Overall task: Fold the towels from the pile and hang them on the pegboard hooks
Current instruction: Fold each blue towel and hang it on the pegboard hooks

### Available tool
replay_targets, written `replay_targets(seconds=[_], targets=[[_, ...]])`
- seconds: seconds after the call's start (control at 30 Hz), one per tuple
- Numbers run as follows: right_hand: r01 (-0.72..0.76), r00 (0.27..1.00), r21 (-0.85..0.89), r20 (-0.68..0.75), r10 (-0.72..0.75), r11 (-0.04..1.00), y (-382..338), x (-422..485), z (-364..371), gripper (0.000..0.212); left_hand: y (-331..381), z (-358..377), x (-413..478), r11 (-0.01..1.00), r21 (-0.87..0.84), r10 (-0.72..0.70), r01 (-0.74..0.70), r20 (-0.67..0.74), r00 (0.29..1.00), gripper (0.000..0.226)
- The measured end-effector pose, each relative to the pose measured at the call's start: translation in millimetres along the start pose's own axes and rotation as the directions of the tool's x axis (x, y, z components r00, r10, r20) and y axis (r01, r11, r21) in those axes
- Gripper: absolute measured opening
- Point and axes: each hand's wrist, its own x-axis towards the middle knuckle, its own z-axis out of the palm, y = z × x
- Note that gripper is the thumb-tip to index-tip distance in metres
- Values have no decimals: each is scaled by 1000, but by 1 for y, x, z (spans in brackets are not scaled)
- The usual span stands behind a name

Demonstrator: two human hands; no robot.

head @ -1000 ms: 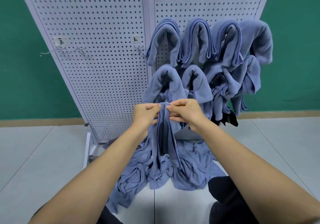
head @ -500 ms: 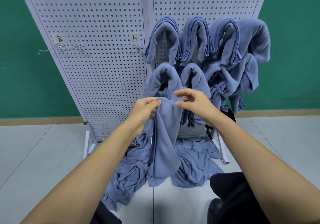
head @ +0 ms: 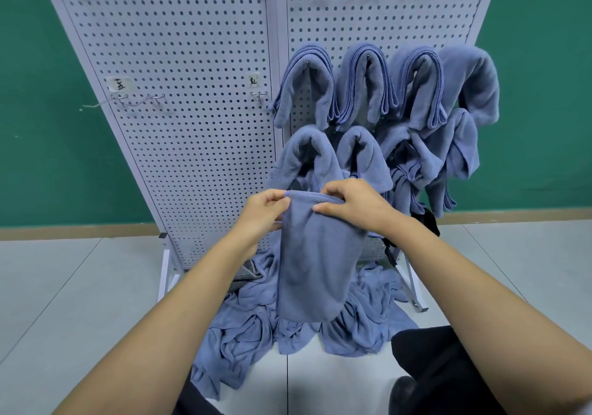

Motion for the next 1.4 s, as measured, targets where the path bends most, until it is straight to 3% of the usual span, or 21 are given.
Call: replay_targets(seconds=[0.17, 0.33, 0.43, 0.5, 0.53, 0.6, 0.67, 0.77, 0.87, 1.0, 1.1, 1.23, 1.4], targets=[[-86, 996, -119, -37, 82, 989, -19, 10, -22, 20, -9, -1, -9, 985, 6, -171, 171, -5, 985, 9], [-127, 980, -17, -156, 123, 992, -49, 17, -64, 32, -27, 19, -33, 937, 2, -346, 348, 125, 930, 16], [-117, 955, 139, -257, 149, 983, -66, 13, -95, 29, -35, 35, -41, 882, -92, -438, 461, 194, 878, 23], [-79, 934, 274, -314, 167, 958, -75, 8, -115, 28, -36, 39, -41, 765, -278, -518, 581, 271, 812, 33], [-59, 927, 328, -332, 174, 943, -77, 6, -124, 28, -36, 41, -40, 647, -411, -539, 642, 349, 767, 37], [-37, 913, 421, -355, 202, 906, -77, 1, -138, 26, -35, 45, -40, 364, -619, -470, 696, 522, 711, 50], [-28, 892, 489, -381, 242, 872, -67, -4, -149, 30, -26, 50, -40, 236, -707, -359, 667, 574, 736, 53], [-56, 851, 565, -404, 336, 823, -37, -16, -160, 37, -12, 54, -30, 354, -753, -332, 555, 454, 827, 31], [-128, 822, 618, -372, 432, 776, 1, -35, -163, 25, -1, 40, -18, 533, -696, -361, 482, 328, 873, 18], [-368, 841, 574, -130, 525, 732, 53, -61, -160, 22, 20, 12, -6, 759, -522, -332, 389, 202, 921, 14], [-434, 868, 527, 29, 495, 731, 66, -73, -166, 17, 40, -7, 1, 905, -340, -208, 256, 172, 963, 16], [-283, 927, 623, -17, 375, 729, 67, -72, -176, 22, 70, -29, 12, 952, -301, 13, 53, 213, 977, 27], [-185, 932, 673, -110, 344, 716, 70, -70, -169, 27, 84, -40, 17, 954, -297, 102, -28, 237, 966, 28]])
